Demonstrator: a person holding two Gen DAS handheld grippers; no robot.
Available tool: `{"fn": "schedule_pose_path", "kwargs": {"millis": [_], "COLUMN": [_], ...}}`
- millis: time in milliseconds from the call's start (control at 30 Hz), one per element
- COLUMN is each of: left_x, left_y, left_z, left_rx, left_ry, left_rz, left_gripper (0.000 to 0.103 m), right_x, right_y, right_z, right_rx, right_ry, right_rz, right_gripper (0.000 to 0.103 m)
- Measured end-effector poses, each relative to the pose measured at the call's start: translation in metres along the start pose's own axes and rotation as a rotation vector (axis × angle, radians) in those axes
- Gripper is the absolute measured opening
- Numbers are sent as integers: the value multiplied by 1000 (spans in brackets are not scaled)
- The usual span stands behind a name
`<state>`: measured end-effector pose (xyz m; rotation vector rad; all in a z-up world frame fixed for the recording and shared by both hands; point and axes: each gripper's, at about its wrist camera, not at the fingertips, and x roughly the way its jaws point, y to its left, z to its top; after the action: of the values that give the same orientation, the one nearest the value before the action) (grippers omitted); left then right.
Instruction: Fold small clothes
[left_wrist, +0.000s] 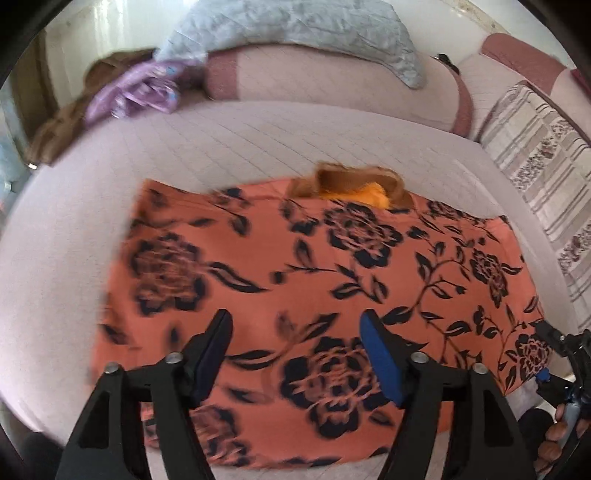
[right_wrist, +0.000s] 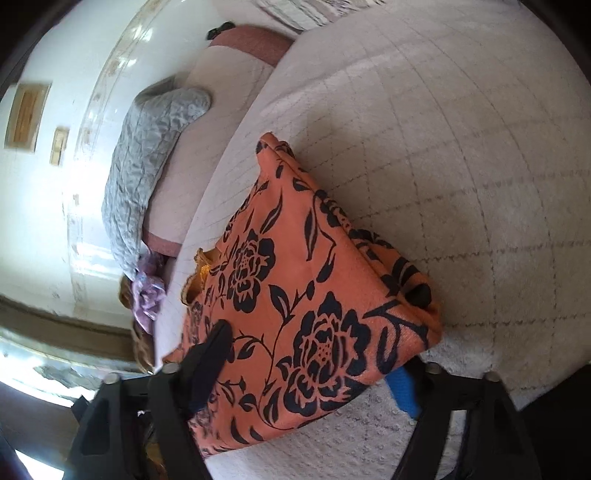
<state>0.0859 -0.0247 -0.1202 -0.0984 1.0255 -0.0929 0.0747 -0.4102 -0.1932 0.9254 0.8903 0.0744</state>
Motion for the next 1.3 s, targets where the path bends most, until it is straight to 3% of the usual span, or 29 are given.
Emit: {"fn": "schedule_pose_path", "kwargs": {"millis": [67,100,133,267,300,400,433,467,500,533,600,667,733,767,833,933,1000,1133,1233,1300], "left_x": [25,31,24,-9,-5,37,35,31,27,21,11,33,28,21,2,-48,-68,-72,-54,-55], "left_y": [-3,-6,-10,-20,-22,-26,-28,-32,-32,-31,-31,-28,-21,-12,13,68,108,176,212,218], "left_z": [-4,-6,-5,3,3,-6,-8,-7,-5,-4,-5,-13,-14,-9,-3,-3,-11,-35,-50,-59], "left_rx": [6,32,56,70,75,121,152,171,153,136,139,149,139,95,-10,-133,-185,-298,-408,-455], "left_ry": [70,67,40,-81,-75,63,13,8,15,5,-44,37,-2,20,-10,-145,-189,-191,-115,-103], "left_rz": [38,60,72,4,14,45,59,75,69,58,46,17,-18,-67,-139,-131,-96,-26,-53,-114], "left_gripper": [74,74,74,75,75,79,80,79,78,78,78,79,80,79,79,79,79,79,77,77], "right_x": [2,3,4,-3,-2,11,12,12,12,13,19,22,15,11,-2,-9,-7,35,104,139], "right_y": [2,1,0,4,4,-4,-4,-3,2,7,12,22,55,71,127,197,235,270,254,231], "right_z": [0,0,1,3,4,7,7,7,8,8,10,12,9,5,-8,-37,-68,-141,-189,-200], "right_rx": [-15,-14,-10,-11,-12,-5,-11,-11,-25,-49,-87,-150,-255,-307,-465,-635,-747,-918,-997,-948], "right_ry": [2,6,6,-11,-20,-13,-19,-17,-11,4,35,36,-10,-31,-91,-137,-142,-17,181,300], "right_rz": [-19,-25,-31,-11,-21,-40,-42,-53,-79,-105,-152,-217,-260,-257,-241,-185,-140,-91,-156,-198], "right_gripper": [71,71,71,71,72,72,71,67,50,26,20,16,13,13,13,13,13,13,13,13]}}
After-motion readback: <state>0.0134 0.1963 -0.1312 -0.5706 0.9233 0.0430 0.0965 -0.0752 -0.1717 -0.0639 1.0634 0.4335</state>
